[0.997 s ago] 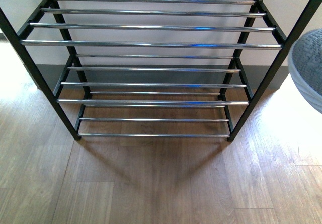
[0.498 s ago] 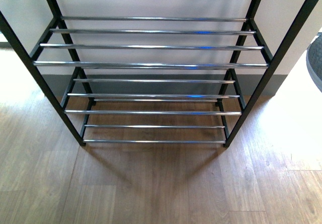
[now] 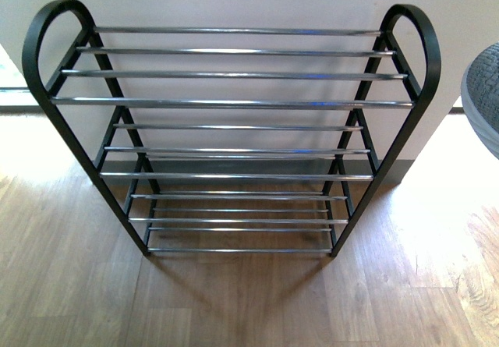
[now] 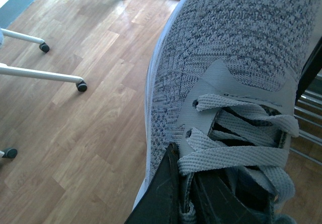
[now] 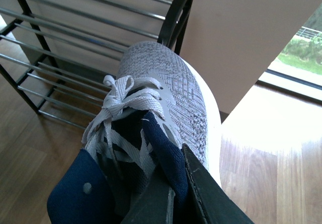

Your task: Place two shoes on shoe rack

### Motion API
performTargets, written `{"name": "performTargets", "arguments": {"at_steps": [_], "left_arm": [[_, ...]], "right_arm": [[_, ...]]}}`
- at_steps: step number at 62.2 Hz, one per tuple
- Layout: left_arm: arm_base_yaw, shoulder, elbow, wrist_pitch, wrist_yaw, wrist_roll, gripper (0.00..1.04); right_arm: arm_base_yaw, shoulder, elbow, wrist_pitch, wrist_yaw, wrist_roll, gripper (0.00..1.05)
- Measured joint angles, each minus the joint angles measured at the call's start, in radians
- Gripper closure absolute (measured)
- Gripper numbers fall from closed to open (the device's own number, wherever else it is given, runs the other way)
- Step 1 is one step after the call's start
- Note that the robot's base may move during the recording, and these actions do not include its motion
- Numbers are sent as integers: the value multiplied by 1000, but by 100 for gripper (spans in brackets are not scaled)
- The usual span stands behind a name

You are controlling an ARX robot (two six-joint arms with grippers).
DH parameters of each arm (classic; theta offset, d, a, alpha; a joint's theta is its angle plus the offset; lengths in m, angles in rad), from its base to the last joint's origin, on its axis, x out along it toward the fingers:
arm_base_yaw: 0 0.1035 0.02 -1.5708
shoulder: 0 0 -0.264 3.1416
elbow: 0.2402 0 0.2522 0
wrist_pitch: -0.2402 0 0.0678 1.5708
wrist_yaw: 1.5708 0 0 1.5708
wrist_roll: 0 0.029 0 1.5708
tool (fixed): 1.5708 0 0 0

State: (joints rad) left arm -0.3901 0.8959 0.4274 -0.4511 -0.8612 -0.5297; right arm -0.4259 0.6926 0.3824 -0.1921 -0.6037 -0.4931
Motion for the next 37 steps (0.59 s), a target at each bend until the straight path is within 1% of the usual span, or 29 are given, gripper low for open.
{"name": "performTargets", "arguments": {"at_steps": [20, 37], "left_arm": [[-2, 0, 0, 0, 21, 0, 103], [4, -1, 0, 0, -9, -1, 103]], "right_arm": [[-2, 0, 0, 0, 7, 0, 104], [2, 0, 0, 0, -11, 2, 104]]}}
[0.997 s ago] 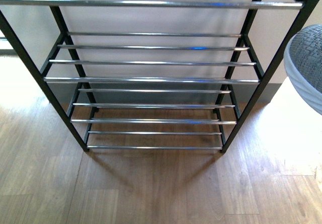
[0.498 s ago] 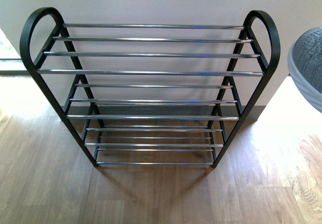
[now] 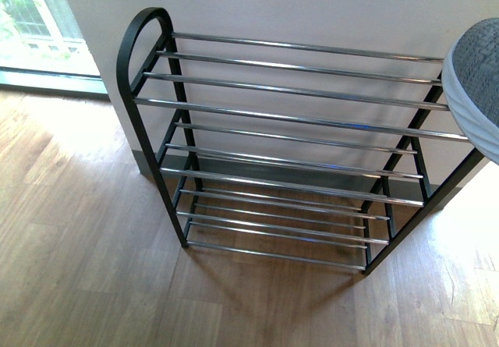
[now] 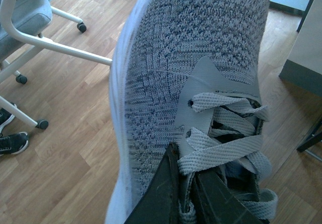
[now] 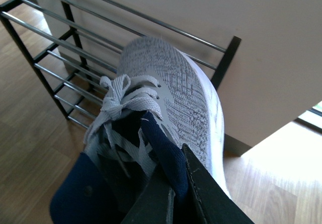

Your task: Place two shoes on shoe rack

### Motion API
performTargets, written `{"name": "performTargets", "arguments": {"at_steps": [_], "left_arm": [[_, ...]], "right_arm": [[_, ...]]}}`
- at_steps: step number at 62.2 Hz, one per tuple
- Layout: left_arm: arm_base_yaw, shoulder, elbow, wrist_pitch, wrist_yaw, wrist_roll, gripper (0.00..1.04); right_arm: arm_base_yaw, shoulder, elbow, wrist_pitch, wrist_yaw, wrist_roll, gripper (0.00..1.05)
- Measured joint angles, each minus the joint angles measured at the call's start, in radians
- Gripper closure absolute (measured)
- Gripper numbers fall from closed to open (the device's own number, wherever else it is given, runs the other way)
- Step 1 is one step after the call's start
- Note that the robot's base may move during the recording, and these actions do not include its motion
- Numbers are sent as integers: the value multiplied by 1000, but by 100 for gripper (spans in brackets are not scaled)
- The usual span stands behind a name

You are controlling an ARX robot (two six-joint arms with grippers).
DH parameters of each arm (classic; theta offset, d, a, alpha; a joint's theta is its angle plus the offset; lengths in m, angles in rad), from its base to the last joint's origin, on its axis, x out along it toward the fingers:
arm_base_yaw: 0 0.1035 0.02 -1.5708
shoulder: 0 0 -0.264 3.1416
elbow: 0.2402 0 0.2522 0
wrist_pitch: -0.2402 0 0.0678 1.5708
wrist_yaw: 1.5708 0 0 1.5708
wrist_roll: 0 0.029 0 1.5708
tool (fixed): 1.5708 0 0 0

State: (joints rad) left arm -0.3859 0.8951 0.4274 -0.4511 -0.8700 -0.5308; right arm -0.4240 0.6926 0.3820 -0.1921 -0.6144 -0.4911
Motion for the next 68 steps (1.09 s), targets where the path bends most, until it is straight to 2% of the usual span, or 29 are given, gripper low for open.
{"name": "performTargets", "arguments": {"at_steps": [13, 15, 18, 22, 26, 28, 33, 39, 50, 62, 68], "left_arm": [[-3, 1, 0, 0, 29, 0, 103], [-5, 1, 0, 0, 34, -1, 103], [-5, 1, 0, 0, 31, -2, 103], [-5, 1, 0, 0, 21, -2, 103], [-5, 1, 0, 0, 19, -2, 103], [-5, 1, 0, 0, 15, -2, 103], [-2, 1, 0, 0, 5, -2, 103], [-2, 1, 0, 0, 11, -2, 103], [-3, 1, 0, 0, 24, -2, 103], [-3, 1, 0, 0, 13, -2, 103], [-3, 1, 0, 0, 14, -2, 103]], "right_arm": [[-2, 0, 0, 0, 6, 0, 104], [-7, 9, -6, 26, -47, 13, 104], [21, 24, -21, 138, -189, 77, 104], [116, 44, -11, 237, -193, 145, 104], [235, 91, 26, 305, -119, 244, 104], [312, 140, 58, 351, -43, 308, 104], [440, 261, 114, 425, 106, 429, 104], [533, 405, 181, 455, 245, 550, 104], [595, 650, 294, 505, 448, 698, 104], [616, 870, 422, 551, 580, 771, 104], [624, 982, 505, 550, 591, 810, 104]]}}
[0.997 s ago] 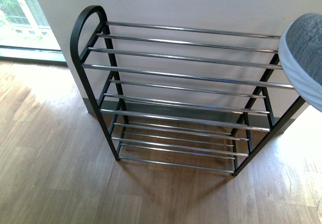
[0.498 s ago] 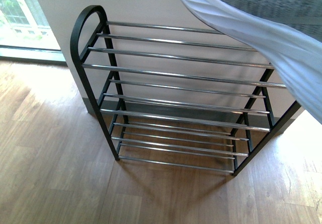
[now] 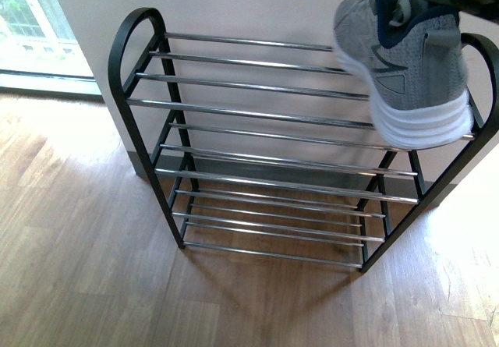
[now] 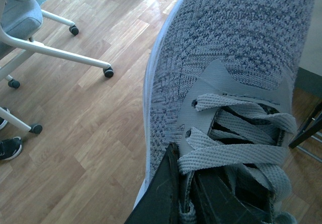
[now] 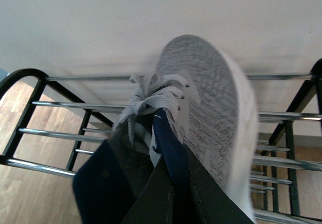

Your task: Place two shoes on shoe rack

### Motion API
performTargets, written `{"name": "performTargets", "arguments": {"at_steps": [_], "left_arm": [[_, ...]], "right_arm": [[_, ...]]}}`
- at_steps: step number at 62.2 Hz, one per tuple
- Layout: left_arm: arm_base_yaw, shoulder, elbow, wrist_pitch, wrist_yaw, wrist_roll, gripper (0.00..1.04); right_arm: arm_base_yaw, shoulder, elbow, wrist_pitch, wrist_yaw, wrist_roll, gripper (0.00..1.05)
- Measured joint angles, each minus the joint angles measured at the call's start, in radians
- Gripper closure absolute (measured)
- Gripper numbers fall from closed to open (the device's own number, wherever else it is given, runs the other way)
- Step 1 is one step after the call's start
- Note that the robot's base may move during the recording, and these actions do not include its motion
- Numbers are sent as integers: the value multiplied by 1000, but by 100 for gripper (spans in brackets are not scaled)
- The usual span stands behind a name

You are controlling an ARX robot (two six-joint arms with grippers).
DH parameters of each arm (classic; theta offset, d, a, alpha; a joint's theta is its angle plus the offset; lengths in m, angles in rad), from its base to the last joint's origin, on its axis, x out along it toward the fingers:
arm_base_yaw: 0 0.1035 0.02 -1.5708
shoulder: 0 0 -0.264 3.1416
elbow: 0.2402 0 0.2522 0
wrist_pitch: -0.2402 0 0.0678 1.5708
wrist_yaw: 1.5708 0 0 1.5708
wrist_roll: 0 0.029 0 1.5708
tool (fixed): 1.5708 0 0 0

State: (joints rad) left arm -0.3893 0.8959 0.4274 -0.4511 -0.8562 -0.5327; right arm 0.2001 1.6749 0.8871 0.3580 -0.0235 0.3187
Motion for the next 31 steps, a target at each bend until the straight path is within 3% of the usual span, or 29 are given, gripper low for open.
{"name": "performTargets", "arguments": {"at_steps": [14, 31], "left_arm": [[0, 0, 0, 0, 3, 0, 103], [0, 0, 0, 0, 3, 0, 103]], "right_arm": [[-6, 179, 108, 56, 32, 37, 104], [-105, 306, 169, 82, 100, 44, 104]]}}
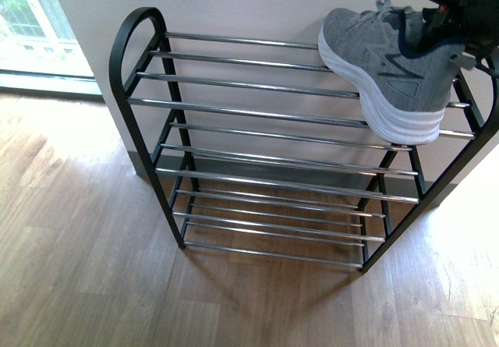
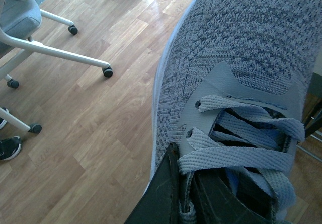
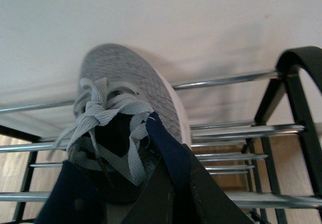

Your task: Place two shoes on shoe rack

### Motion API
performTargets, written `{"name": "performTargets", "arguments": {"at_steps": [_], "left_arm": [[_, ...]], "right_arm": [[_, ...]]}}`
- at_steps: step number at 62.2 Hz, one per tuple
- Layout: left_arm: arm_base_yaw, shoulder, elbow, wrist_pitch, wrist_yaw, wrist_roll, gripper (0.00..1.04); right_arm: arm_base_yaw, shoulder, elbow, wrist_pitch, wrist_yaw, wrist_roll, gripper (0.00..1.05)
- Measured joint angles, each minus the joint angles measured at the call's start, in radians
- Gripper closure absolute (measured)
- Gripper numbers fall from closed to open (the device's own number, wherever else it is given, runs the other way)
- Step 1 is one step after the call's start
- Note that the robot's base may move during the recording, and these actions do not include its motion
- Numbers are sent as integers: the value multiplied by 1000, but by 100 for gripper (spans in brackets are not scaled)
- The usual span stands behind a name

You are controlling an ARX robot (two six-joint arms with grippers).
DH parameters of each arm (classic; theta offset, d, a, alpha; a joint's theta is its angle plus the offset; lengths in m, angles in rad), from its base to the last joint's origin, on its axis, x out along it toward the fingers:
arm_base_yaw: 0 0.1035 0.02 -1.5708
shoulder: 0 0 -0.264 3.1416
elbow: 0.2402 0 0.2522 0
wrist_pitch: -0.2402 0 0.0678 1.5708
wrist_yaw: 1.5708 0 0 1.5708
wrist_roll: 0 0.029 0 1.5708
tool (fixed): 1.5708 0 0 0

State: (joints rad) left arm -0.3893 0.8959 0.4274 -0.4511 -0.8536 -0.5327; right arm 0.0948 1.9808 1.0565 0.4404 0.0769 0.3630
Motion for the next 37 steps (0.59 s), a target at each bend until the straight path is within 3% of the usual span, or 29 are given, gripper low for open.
{"name": "performTargets", "arguments": {"at_steps": [18, 37], "left_arm": [[0, 0, 0, 0, 0, 0, 103], [0, 0, 0, 0, 1, 0, 103]], "right_arm": [[-91, -8, -17, -7, 31, 19, 104], [-114, -106, -98, -16, 114, 34, 104]]}}
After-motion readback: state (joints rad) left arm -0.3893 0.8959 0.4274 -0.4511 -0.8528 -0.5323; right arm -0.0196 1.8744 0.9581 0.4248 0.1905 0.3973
